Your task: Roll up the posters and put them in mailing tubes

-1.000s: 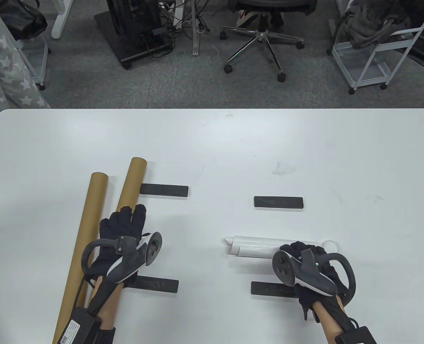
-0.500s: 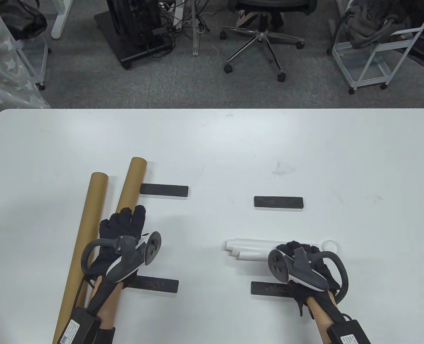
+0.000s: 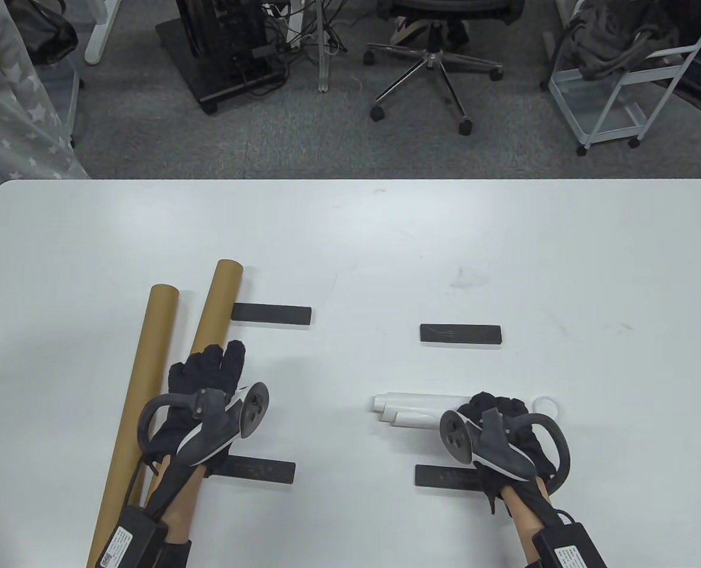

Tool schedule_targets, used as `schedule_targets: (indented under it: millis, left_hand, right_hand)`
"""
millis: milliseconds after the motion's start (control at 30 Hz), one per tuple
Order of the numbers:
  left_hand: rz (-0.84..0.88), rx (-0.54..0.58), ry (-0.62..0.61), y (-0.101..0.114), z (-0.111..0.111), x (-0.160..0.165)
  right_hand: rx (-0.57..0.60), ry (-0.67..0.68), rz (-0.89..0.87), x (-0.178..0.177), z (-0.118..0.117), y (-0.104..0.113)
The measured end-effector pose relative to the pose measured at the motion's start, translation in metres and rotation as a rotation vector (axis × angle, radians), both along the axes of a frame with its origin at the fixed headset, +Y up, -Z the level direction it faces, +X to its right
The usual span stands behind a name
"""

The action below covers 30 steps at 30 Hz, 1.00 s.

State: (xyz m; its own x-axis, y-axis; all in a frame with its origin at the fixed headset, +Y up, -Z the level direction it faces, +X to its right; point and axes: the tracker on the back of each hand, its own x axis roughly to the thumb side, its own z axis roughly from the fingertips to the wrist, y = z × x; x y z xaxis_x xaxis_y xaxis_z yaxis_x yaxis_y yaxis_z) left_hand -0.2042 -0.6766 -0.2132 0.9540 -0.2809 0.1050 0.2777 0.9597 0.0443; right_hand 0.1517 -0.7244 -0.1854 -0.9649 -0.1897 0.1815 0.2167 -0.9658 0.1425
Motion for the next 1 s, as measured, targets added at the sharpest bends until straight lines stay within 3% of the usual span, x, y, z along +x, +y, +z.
schedule_targets:
  millis: [267,700,1000]
  left_hand:
    - [0.296,-0.097,-0.159,0.018,0.002,0.029]
    - [0.218,-0.098,-0.373,0.031,0.012,0.118]
    - [0.211,-0.153,-0.403,0.025,0.012,0.136]
  right_hand:
    - [0.091,0.052,-0.094,-0.009,-0.001,0.029]
    - [0.163,0.211,-0.149,-0.050,0.006,0.073]
    - [0.180,0.262,-0.185,-0.068,0.007,0.077]
